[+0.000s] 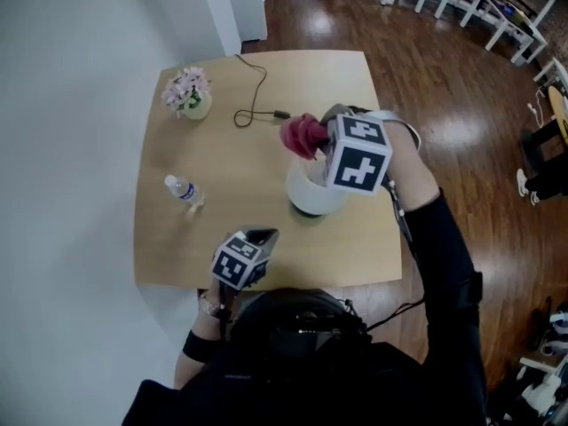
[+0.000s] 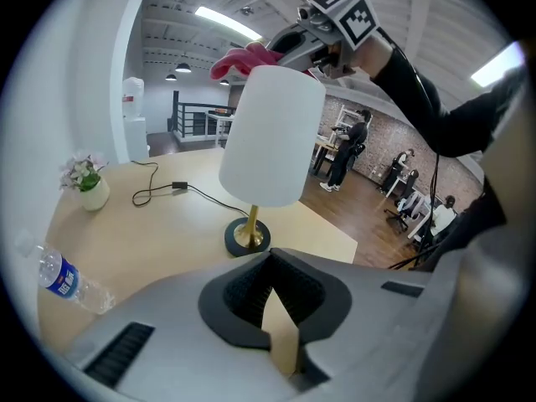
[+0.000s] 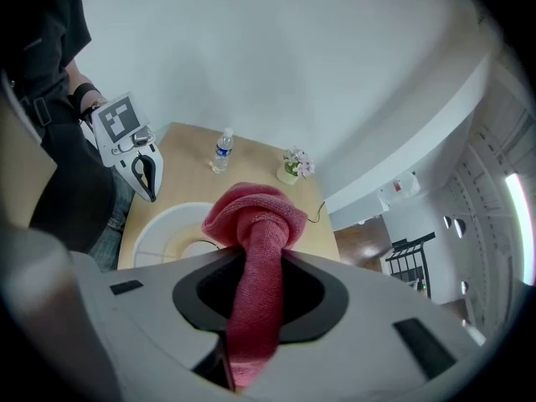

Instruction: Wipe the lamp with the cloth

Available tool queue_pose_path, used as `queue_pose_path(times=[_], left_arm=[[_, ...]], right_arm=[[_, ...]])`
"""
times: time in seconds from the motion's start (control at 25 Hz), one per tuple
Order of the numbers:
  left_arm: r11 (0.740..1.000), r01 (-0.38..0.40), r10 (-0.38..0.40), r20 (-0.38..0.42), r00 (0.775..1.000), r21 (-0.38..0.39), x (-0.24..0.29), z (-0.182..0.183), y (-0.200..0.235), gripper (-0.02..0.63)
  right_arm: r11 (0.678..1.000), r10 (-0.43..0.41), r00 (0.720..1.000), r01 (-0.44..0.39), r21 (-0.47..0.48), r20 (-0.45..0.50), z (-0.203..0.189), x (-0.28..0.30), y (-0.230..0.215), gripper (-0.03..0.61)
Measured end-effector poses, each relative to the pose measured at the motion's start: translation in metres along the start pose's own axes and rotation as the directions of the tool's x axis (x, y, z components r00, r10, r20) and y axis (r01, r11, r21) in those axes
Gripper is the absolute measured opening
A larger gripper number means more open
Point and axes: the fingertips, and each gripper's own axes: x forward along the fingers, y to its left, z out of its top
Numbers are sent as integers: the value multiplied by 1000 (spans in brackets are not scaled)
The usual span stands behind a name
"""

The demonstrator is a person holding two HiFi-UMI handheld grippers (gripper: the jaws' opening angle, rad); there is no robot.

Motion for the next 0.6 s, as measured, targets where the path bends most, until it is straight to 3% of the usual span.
queue_pose_path(times=[0.6], left_arm=[[994, 76, -74, -29, 997, 73, 21, 6, -22, -5]], right_arm=[[989, -16, 1000, 18, 149, -15, -57, -23, 3, 104]])
